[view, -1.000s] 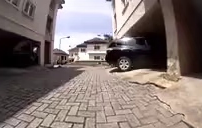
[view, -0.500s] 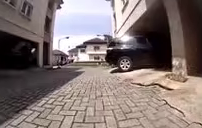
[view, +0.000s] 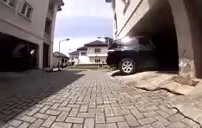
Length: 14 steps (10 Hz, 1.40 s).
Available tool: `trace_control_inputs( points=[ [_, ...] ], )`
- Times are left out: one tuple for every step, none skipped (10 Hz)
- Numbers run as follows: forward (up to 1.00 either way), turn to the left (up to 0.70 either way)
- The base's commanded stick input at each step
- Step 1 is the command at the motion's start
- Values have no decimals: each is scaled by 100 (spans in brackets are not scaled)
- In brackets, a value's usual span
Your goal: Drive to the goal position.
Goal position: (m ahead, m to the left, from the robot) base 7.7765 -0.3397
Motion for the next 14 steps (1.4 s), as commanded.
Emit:
trace_control_inputs(
  points=[
    [50, 0],
    [50, 0],
    [50, 0],
    [50, 0],
    [50, 0],
    [50, 0],
    [50, 0],
    [50, 0],
    [50, 0],
    [50, 0],
    [50, 0],
    [50, 26],
    [50, 50],
    [50, 50]
  ],
)
